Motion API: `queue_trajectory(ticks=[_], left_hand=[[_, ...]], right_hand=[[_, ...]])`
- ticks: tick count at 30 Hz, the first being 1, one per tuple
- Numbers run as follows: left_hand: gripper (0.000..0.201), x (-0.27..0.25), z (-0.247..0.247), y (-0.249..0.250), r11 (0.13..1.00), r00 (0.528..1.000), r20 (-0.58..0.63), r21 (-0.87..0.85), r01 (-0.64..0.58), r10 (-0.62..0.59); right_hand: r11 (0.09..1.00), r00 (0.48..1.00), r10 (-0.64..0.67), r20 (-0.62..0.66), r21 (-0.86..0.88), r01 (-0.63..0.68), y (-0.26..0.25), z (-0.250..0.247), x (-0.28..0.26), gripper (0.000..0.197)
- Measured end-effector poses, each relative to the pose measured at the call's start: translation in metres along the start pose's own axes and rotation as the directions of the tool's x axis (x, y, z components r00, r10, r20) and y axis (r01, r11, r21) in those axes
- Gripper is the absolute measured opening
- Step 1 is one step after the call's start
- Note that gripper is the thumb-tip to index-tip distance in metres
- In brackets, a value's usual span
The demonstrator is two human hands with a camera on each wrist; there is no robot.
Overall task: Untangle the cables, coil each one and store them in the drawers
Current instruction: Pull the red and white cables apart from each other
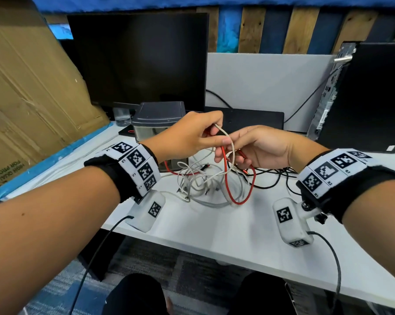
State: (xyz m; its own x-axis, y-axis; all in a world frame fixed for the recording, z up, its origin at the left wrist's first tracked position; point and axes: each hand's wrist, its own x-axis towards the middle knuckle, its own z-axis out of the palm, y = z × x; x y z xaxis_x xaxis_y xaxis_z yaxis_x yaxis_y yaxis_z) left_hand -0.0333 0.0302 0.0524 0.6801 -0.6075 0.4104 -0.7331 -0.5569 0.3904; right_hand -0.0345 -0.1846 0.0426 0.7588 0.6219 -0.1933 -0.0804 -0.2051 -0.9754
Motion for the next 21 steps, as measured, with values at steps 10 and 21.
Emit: queue_trajectory(ticks=[10,21], left_hand=[[0.047,0.0,-0.006,-0.012,0.981,0.98,-0.023,0.013,0.196,-0.195],[0.051,-0.001,0.004,-0.023,0.945,0.951,-0.097,-0.18,0.273,-0.294]], right_hand=[[0.99,0.961,-0.14,-0.239,-0.055,0.131,-0.015,0.0,0.008,0.033],[0.874,0.413,-0.438,-0.798,-0.27,0.405,-0.077,-0.006,0.02,0.034]])
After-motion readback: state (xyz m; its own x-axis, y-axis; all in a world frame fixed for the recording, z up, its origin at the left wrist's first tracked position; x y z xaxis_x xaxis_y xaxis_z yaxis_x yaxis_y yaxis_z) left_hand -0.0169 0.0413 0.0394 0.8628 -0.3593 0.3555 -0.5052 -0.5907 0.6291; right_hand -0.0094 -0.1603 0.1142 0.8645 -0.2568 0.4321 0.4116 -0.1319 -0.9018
